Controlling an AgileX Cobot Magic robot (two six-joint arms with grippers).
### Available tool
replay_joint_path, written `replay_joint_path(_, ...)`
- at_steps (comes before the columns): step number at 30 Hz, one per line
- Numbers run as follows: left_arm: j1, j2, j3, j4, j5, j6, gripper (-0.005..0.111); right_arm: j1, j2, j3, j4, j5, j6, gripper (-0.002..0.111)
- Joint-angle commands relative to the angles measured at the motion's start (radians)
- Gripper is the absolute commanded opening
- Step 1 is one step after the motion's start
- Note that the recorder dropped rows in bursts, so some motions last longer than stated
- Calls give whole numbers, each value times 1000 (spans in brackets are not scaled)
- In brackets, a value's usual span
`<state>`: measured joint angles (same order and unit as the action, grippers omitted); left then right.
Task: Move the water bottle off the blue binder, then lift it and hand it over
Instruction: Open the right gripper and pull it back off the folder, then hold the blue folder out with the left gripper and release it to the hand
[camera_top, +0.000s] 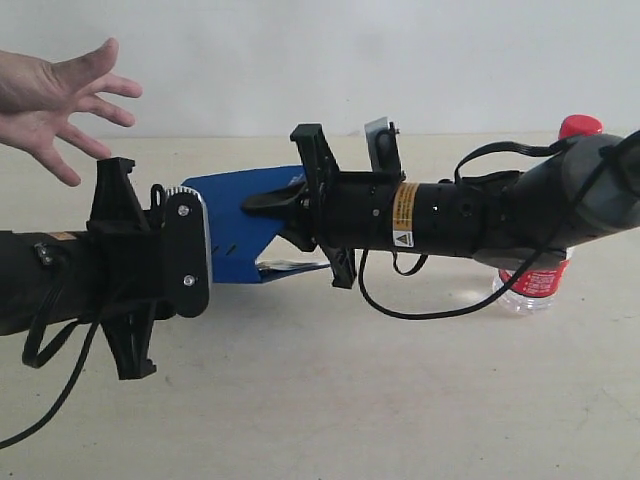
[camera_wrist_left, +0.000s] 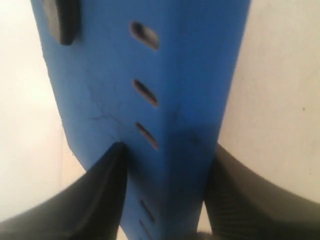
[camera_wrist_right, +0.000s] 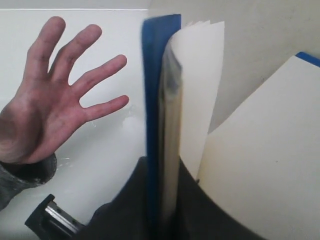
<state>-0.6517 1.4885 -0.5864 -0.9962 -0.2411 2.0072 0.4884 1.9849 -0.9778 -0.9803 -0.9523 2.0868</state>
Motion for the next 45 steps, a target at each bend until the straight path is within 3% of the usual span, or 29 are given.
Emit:
replay_joint_path(1, -12, -29, -14, 13, 6, -86, 4, 43, -17, -11, -166, -156, -2, 4)
replay_joint_path(3, -12, -46, -14, 13, 7, -86, 4, 43, -17, -11, -180, -156, 0, 16)
replay_joint_path(6, -12, -77, -14, 13, 27, -86, 4, 43, -17, -11, -183, -125, 5, 59)
replay_joint_path(8, -12, -80, 0, 9, 69, -86, 4, 30, -19, -11, -185, -115, -1, 74)
replay_joint_path(14, -12, -85, 87, 9, 50, -86, 4, -76, -19, -11, -256, -173, -30, 76)
replay_joint_path(19, -12, -181, 110, 9, -28, -86, 4, -139, -19, -11, -647, -155, 6, 76)
replay_joint_path(22, -11, -229, 110, 9, 17, -86, 4, -139, -19, -11, -743, -117, -17, 76)
replay_joint_path(32, -11, -305, 195, 7, 27, -86, 4, -139, -20, -11, -764, -114, -341, 76)
replay_joint_path(36, -11, -308, 203, 10, 24, -78, 4, -139, -20, -11, -764, -96, -346, 76)
replay_joint_path(41, -11, -336, 203, 10, -5, -75, 4, -139, -20, -11, -764, 88, -340, 76)
replay_joint_path(45, -11, -400, 203, 10, 0, -63, 4, -139, -20, -11, -764, 50, -348, 76)
